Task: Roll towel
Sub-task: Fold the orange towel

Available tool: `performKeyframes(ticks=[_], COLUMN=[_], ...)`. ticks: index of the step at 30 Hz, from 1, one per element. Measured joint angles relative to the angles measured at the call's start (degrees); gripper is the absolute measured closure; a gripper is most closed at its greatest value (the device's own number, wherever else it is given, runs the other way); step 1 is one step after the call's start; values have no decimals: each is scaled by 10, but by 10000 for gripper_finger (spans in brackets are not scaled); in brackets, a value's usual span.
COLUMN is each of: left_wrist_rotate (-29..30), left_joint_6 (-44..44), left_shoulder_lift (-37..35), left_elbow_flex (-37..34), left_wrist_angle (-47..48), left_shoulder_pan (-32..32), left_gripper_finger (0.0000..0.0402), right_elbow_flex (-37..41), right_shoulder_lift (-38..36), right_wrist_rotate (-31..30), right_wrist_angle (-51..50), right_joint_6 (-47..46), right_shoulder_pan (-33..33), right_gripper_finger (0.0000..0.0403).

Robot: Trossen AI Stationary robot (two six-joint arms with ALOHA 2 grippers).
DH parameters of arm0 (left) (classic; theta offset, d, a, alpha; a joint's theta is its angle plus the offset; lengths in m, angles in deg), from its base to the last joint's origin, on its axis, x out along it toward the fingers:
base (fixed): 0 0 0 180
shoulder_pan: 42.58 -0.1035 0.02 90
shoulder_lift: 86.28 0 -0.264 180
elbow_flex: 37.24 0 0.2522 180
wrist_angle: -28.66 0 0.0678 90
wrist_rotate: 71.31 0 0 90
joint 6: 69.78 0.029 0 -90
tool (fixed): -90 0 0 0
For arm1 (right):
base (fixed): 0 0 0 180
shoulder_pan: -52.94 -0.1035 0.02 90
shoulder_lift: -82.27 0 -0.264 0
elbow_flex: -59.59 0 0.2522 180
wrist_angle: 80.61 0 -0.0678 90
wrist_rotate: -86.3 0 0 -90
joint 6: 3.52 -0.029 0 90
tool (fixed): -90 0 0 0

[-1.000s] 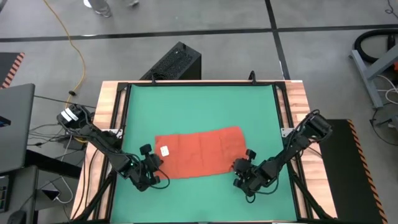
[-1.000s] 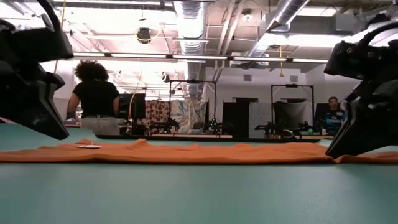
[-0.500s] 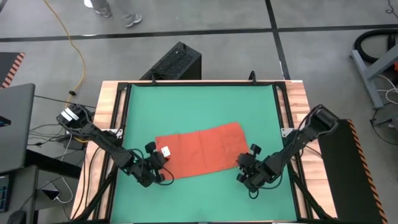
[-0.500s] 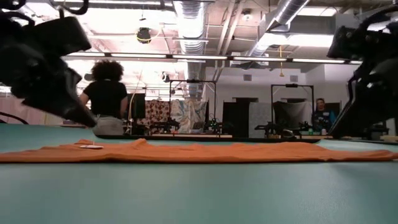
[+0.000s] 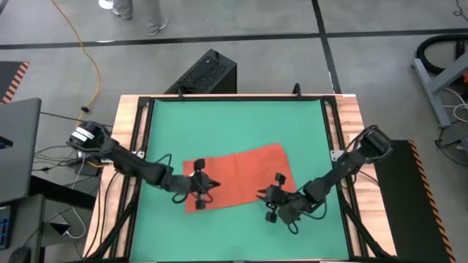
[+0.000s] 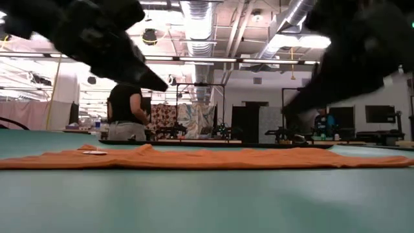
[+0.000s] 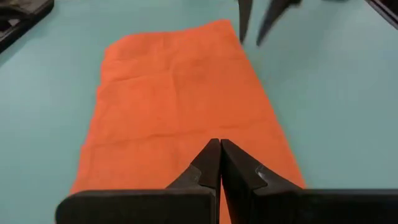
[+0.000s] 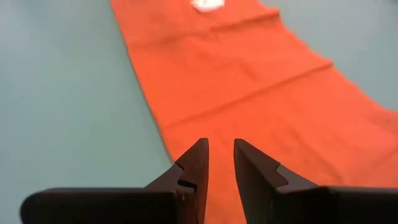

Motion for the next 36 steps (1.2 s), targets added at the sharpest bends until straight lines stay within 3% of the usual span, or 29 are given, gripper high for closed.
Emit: performKeyframes(ticks=[8, 15, 19, 27, 36], left_wrist_rotate=[-67, -60, -24, 5, 31], left_joint_6=[-17, -86, -116, -166, -180], left_shoulder_lift=[1, 1, 1, 1, 1], left_elbow_flex=[0, -1, -1, -1, -1], left_wrist_angle=[51, 139, 179, 194, 228], left_shoulder_pan=[-62, -46, -26, 9, 48], left_gripper_finger=[401, 401, 401, 401, 401], right_elbow_flex=[-2, -5, -4, -2, -6], right_shoulder_lift=[89, 82, 75, 67, -29], right_wrist_rotate=[3, -14, -25, -64, -77], right_wrist_angle=[16, -94, -153, -140, -171], right_joint_6=[-68, -158, -183, -143, -108], right_shoulder_pan=[4, 4, 14, 20, 6], right_gripper_finger=[305, 305, 305, 305, 305])
